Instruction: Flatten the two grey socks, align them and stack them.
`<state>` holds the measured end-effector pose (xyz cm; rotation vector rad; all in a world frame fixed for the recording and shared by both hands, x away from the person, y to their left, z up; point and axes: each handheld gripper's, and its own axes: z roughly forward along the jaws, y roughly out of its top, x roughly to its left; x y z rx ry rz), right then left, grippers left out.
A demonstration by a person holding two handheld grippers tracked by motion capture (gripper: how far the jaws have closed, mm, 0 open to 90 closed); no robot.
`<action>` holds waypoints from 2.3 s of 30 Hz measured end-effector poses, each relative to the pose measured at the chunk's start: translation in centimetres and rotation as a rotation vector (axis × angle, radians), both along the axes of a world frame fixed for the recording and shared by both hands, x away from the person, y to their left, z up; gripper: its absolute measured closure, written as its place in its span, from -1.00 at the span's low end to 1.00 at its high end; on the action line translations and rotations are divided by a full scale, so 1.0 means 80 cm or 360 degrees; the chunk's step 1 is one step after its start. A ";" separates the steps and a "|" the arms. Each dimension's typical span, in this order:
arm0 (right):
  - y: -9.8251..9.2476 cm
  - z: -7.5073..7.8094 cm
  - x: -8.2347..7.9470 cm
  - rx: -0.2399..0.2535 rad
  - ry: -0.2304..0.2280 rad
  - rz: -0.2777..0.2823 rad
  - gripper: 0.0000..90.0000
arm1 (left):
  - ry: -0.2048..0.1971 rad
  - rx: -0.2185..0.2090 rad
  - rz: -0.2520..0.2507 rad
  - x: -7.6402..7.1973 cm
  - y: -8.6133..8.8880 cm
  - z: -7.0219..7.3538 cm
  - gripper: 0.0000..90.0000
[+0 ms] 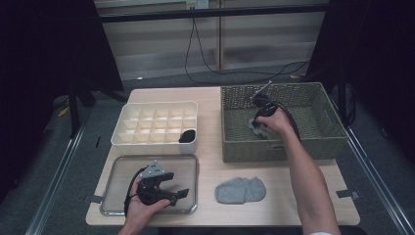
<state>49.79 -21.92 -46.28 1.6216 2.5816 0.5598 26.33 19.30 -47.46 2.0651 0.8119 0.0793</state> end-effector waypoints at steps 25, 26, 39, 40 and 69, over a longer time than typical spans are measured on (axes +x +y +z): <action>-0.026 0.076 -0.036 0.0701 -0.0484 -0.0052 0.91 | -0.0004 0.0010 -0.0061 0.000 -0.016 0.001 -0.71; -0.026 0.078 -0.038 0.0719 -0.0496 -0.0046 0.91 | -0.0004 0.0010 -0.0061 0.000 -0.016 0.001 -0.71; -0.035 0.093 -0.058 0.0826 -0.0589 -0.0026 0.91 | -0.0016 0.0015 -0.0050 -0.002 -0.016 0.001 -0.71; -0.036 0.095 -0.059 0.0835 -0.0598 -0.0024 0.91 | -0.0018 0.0012 -0.0049 -0.002 -0.016 0.001 -0.71; -0.040 0.140 -0.094 0.0991 -0.0775 0.0036 0.91 | -0.0021 0.0013 -0.0049 -0.004 -0.015 0.001 -0.70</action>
